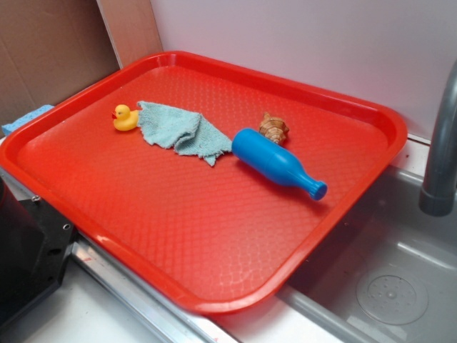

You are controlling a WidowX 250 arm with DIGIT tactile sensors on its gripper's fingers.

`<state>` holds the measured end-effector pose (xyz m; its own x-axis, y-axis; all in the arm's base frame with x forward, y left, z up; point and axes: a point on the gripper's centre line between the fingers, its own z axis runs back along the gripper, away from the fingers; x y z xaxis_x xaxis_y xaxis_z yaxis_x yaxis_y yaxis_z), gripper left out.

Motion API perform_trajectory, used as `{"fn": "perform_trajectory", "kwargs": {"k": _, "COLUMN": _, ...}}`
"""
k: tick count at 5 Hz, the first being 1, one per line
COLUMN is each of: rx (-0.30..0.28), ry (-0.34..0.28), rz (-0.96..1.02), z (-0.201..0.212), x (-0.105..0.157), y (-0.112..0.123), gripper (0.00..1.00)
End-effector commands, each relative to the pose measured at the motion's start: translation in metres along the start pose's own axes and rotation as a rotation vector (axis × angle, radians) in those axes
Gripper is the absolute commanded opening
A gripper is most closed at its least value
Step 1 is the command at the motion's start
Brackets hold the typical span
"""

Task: Grab the blue bottle.

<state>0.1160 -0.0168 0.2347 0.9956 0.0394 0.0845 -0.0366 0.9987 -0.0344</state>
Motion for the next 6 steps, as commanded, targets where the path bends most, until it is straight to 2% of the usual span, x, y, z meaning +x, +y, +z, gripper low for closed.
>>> {"fn": "perform_trajectory", "kwargs": {"k": 1, "rx": 0.000, "ry": 0.000, "rz": 0.000, "z": 0.000, "x": 0.000, "y": 0.000, "gripper": 1.00}}
{"fn": "perform_trajectory", "kwargs": {"k": 2, "rx": -0.028, "ry": -0.033, "rz": -0.132, "z": -0.005, "x": 0.006, "y": -0.001, "gripper": 1.00}}
{"fn": "perform_trajectory", "kwargs": {"k": 4, "rx": -0.047, "ry": -0.075, "rz": -0.497, "z": -0.020, "x": 0.025, "y": -0.014, "gripper": 1.00}}
{"fn": "perform_trajectory", "kwargs": {"k": 5, "rx": -0.037, "ry": -0.132, "rz": -0.737, "z": -0.030, "x": 0.039, "y": -0.027, "gripper": 1.00}}
{"fn": "perform_trajectory", "kwargs": {"k": 6, "rx": -0.068, "ry": -0.182, "rz": -0.986, "z": -0.041, "x": 0.055, "y": -0.044, "gripper": 1.00}}
